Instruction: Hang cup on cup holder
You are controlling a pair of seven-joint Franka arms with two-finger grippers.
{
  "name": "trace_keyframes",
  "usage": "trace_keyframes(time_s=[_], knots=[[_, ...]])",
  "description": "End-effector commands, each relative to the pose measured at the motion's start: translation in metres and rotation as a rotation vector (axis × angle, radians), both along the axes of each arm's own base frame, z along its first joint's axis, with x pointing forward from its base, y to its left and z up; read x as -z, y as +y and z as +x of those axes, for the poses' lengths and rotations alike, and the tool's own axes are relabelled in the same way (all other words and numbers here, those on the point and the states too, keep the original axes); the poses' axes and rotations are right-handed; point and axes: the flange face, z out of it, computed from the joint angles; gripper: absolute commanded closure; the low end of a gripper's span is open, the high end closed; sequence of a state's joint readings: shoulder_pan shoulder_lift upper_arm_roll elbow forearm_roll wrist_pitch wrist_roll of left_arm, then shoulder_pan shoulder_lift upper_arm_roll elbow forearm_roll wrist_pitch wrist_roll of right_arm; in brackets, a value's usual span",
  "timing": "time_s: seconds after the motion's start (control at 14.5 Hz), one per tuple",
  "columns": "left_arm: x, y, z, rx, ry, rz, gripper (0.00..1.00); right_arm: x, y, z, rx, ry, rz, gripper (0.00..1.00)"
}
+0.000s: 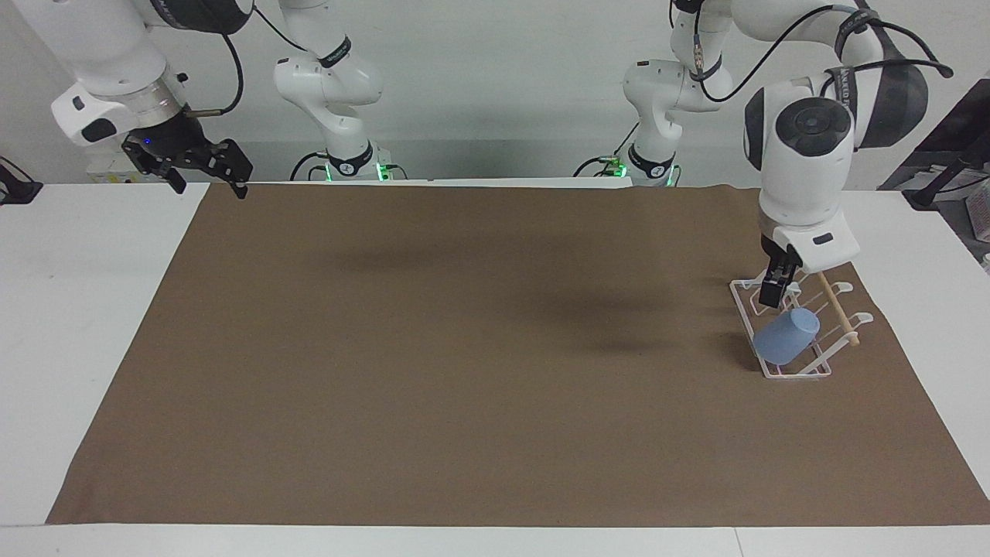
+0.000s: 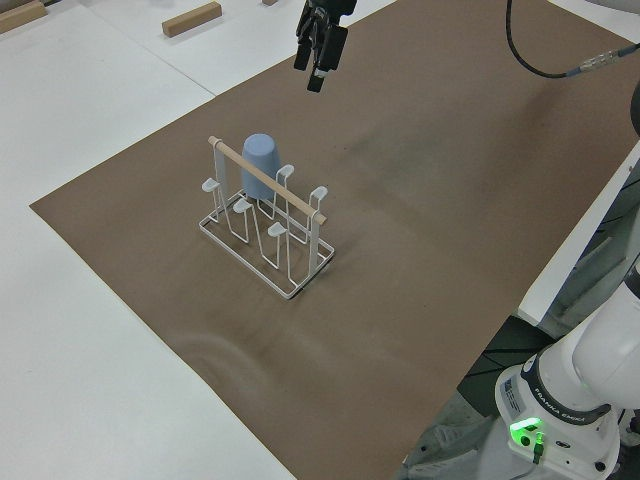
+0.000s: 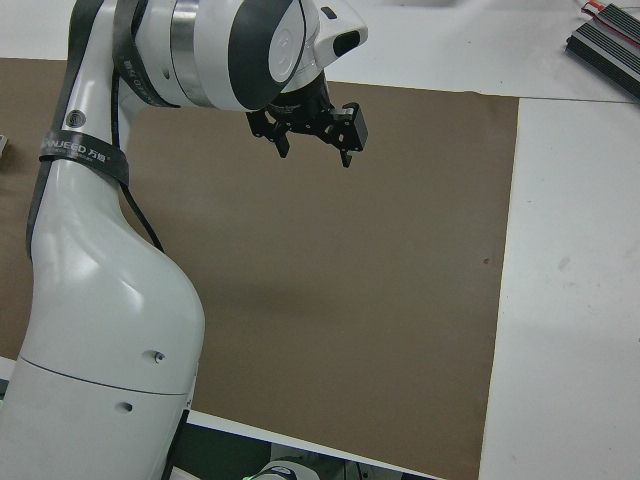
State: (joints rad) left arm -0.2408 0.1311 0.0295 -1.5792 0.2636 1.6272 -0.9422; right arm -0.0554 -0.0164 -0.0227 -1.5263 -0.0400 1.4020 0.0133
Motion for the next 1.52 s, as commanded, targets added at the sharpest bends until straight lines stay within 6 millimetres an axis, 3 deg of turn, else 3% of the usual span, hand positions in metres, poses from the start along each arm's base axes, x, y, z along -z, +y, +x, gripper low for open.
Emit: trace_keyframes(time_s=[0.0,0.21,0.48,0.83,1.45], knots=[[-0.017,0.028,-0.015,0.217,0.109,-0.108,0.0,0.001,0.009,-0.005,-0.013,0.008,0.002,0.0],[-0.025,0.043,-0.019,0.472,0.173,-0.139,0.0,0.001,0.009,-0.005,-0.016,0.009,0.002,0.0],[-0.05,0.06,-0.032,0.761,0.162,-0.254,0.0,-0.001,0.005,-0.006,-0.009,0.005,0.002,0.0],[-0.064,0.063,-0.037,0.765,0.14,-0.248,0.0,-0.001,0.009,-0.006,-0.013,0.004,0.002,0.0],[-0.07,0.06,-0.04,0.779,0.129,-0.242,0.0,0.0,0.009,-0.006,-0.013,0.005,0.002,0.0]])
